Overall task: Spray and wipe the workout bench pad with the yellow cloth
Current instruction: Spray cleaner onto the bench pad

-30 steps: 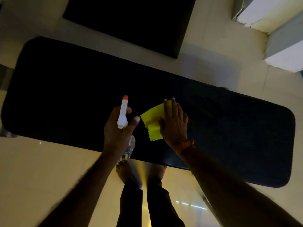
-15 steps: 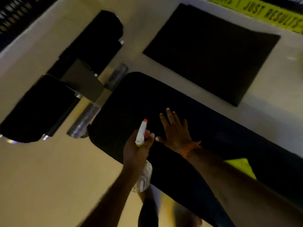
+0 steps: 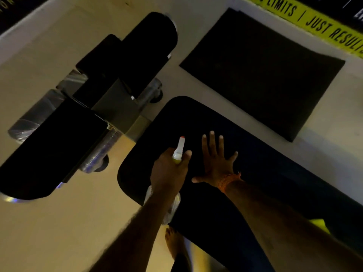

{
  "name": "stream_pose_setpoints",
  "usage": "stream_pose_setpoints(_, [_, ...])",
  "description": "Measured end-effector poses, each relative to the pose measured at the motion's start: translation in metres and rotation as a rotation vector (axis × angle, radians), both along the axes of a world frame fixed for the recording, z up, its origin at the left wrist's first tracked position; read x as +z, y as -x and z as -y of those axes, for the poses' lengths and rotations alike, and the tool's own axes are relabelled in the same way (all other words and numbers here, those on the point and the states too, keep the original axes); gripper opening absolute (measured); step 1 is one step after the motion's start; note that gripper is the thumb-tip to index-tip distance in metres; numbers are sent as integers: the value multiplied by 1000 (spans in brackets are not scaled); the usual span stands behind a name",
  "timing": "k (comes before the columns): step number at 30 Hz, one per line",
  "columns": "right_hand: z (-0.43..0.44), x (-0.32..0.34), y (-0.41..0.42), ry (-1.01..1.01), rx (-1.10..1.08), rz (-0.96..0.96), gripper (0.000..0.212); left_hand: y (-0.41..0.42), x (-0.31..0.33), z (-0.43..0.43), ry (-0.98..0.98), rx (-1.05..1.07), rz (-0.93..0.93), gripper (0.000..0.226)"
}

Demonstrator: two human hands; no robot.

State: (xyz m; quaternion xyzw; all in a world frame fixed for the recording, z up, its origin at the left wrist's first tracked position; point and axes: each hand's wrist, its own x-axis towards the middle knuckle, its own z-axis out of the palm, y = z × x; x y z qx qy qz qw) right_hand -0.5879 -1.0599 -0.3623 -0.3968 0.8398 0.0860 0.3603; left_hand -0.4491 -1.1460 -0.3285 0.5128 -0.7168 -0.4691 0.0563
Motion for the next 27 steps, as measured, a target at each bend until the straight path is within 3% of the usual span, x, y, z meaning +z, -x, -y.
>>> stream_pose_setpoints(8, [-15, -10, 4, 163, -7, -20, 148, 7, -2, -17, 39, -30, -35, 20])
stream_pose_setpoints(13, [-61, -19, -4, 362, -135, -94, 134, 10, 3, -42, 63, -100, -34, 17])
stream_pose_setpoints(16, [-94, -23, -9, 344, -175, -131, 131, 13, 0, -57, 68, -65, -67, 17])
stream_pose_setpoints(25, [-82, -1, -30, 339, 185, 22, 127, -23, 19, -79, 57, 255, -74, 14])
stream_pose_setpoints(27, [-66, 1, -38, 343, 264, 37, 127, -38, 23, -80, 89, 263, -36, 32])
